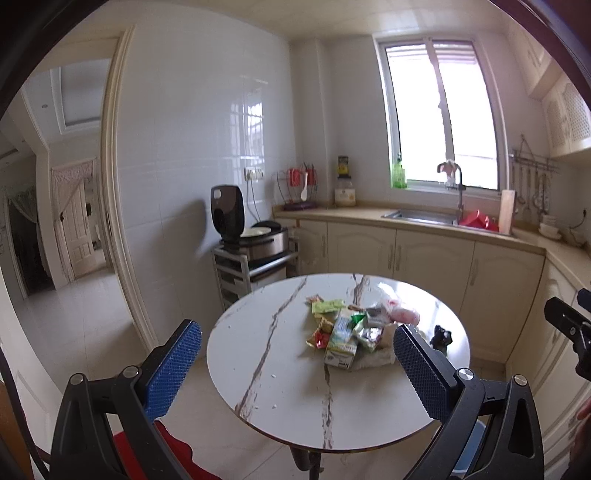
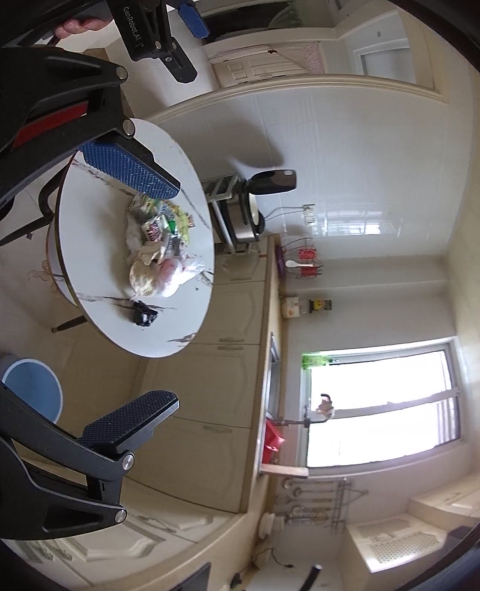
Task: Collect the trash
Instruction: 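Grasp the milk carton with the left tool while the right tool grasps the black bag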
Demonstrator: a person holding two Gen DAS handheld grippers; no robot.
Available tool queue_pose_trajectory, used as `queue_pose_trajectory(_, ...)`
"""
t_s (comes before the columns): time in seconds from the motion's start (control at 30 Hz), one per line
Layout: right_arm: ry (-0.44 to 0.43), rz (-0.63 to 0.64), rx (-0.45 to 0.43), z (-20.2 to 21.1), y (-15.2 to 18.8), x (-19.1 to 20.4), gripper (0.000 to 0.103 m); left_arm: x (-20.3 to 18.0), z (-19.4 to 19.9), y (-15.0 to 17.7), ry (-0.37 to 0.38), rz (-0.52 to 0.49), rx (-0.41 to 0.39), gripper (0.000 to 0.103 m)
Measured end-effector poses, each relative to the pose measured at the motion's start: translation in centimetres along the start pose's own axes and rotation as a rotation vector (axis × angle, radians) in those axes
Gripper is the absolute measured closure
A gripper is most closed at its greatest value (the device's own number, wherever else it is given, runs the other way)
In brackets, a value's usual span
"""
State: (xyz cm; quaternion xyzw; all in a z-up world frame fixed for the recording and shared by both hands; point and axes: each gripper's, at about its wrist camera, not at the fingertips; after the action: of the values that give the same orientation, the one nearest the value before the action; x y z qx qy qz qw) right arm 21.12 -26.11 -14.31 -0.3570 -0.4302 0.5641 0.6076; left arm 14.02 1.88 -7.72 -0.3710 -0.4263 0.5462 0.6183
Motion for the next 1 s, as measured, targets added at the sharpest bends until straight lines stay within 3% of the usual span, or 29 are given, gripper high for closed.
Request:
queue_pose_trajectory(0.3,0.001,0.0,0.194,-10.2,3.5,-2.6,0.0,-0.2,-11.5,-0.1,0.093,-0.014,0.201,0.001)
queue_pose_trajectory(0.63,0.039,-0.024,0.313,-19.7,5.4,-5.7,0.0,-1.8,-24.4,-2.0,0.115,-0.07,0.331,0.001)
queue_pose_trajectory(0.8,0.056,-0.016,0.36,-23.9,5.7,-6.9,0.0,-2.3,-29.5,-2.9,0.123,-0.082,0.353,0.003)
queue_pose_trajectory(0.9,0.043,-0.009,0.392,-26.1,5.6,-7.0,0.005,-2.1,-32.2,-3.9,0.177,-0.071,0.395,0.017)
queue_pose_trajectory(1.0,0.023,0.017,0.425,-27.7,5.5,-6.5,0.017,-1.8,-33.6,-4.5,0.163,-0.097,0.405,0.025)
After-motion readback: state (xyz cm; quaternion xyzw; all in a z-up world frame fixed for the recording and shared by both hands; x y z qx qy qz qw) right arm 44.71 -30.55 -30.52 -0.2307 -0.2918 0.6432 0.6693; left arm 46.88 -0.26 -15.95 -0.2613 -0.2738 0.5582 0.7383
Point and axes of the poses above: each gripper's, at about its wrist camera, not at the fingertips, and z roughly against the way its jaws point, x to its left, y to its underside, and after that the axes turned 5 degrees about -z, right-handed
